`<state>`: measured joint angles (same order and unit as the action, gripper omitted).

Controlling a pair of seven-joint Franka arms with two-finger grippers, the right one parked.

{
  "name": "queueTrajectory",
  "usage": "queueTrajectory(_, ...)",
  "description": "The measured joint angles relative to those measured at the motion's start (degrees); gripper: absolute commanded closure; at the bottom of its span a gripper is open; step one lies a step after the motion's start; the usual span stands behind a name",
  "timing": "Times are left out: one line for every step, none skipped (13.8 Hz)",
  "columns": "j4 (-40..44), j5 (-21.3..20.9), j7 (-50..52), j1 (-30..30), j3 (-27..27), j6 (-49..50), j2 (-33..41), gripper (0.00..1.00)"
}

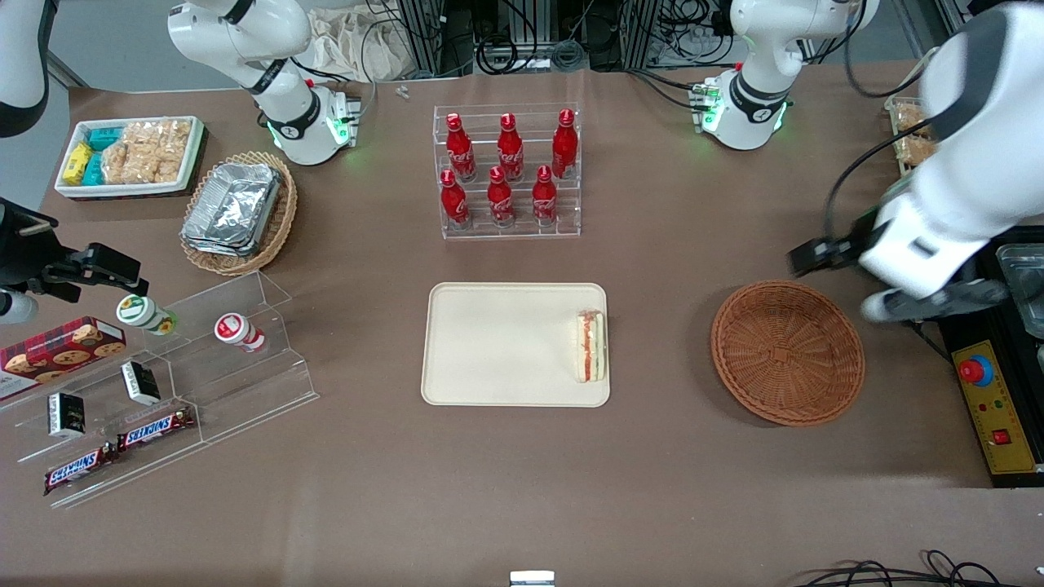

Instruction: Place sandwich from basket to tray

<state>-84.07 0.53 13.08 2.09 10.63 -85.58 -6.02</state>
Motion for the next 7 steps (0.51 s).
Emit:
queueTrajectory(-0.1, 0.0, -2.1, 0.2, -1.9, 2.2, 1.9, 0.00)
queueTrajectory(-0.8, 0.0, -3.5, 0.2, -3.8, 3.5, 3.8, 0.00)
queueTrajectory(-2.4, 0.1, -4.2, 0.2, -5.1, 3.7, 6.0, 0.00)
queueTrajectory(-4.8, 0.1, -4.4, 0.2, -5.7, 3.4, 8.1, 0.00)
queueTrajectory(-7.2, 0.1, -4.4, 0.2, -6.0, 2.6, 9.9, 0.00)
queueTrajectory(-8.9, 0.1, -4.4, 0.2, -6.0, 1.9, 11.0, 0.00)
queueTrajectory(-9.7, 0.1, -4.4, 0.0, -6.0, 1.4, 11.3, 0.00)
